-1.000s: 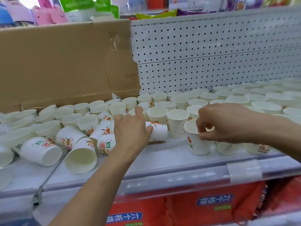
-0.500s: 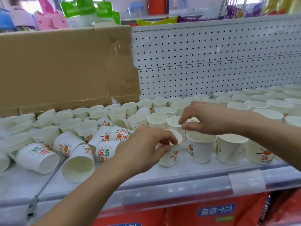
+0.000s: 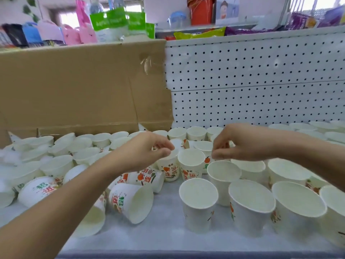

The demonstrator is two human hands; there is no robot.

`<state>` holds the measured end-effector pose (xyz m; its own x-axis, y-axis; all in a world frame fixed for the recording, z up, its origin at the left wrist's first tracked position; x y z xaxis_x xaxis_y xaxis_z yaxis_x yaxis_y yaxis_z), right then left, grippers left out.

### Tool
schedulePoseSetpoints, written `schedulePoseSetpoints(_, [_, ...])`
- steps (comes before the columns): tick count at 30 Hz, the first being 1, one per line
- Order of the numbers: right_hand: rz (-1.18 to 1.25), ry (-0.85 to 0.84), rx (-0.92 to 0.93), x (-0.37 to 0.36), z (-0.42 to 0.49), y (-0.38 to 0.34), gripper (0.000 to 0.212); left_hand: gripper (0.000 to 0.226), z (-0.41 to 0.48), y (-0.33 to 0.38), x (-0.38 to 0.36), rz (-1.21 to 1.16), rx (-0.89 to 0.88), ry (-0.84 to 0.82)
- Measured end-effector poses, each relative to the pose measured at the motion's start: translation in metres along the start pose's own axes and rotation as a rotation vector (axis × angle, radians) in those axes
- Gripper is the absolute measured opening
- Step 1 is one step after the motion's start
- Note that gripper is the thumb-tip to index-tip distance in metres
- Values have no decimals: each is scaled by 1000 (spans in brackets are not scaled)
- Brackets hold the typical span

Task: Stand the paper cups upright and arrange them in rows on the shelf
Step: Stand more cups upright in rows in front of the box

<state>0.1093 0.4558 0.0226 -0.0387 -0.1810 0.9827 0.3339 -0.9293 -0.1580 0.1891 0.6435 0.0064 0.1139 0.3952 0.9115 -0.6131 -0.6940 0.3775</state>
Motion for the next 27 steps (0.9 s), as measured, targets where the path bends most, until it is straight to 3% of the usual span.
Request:
schedulePoseSetpoints(2, [-30, 39, 6, 3, 22, 13, 14, 23, 15, -2, -6, 39, 10, -27])
schedulePoseSetpoints(6, [-120, -96, 0, -24, 56, 37, 13, 28, 50, -3, -6, 89, 40, 37])
schedulePoseSetpoints(9, [-119, -127, 27, -32, 60, 42, 29, 31, 74, -9, -13, 113, 93, 12])
schedulePoseSetpoints(13, [-7, -235, 23, -30, 51, 40, 32, 36, 93, -19, -25, 177, 178, -34])
schedulePoseSetpoints(16, [34, -100, 59, -11, 63, 42, 27, 30, 103, -23, -31, 206, 205, -47])
schedulePoseSetpoints(19, [-116, 6, 112, -1, 85, 40, 17, 44, 107, -26, -36, 188, 255, -55])
schedulePoseSetpoints(23, [-268, -137, 130, -22, 111, 42, 47, 59, 107, -29, -38, 112, 296, -65])
schedulePoseSetpoints(27, [-338, -189, 164, -31, 120, 43, 37, 53, 105, -27, -33, -28, 290, -33])
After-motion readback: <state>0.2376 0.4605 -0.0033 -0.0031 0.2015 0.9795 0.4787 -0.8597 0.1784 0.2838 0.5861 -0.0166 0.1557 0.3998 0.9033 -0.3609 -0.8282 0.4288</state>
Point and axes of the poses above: each hand's wrist, its own z-axis towards the middle knuckle, its own x-axis out of the back of the hand, y = z × x, the point moved 6 cm from there along z, towards the middle knuckle, and after that the axes turned 6 degrees about x, right-handed, at the moved point
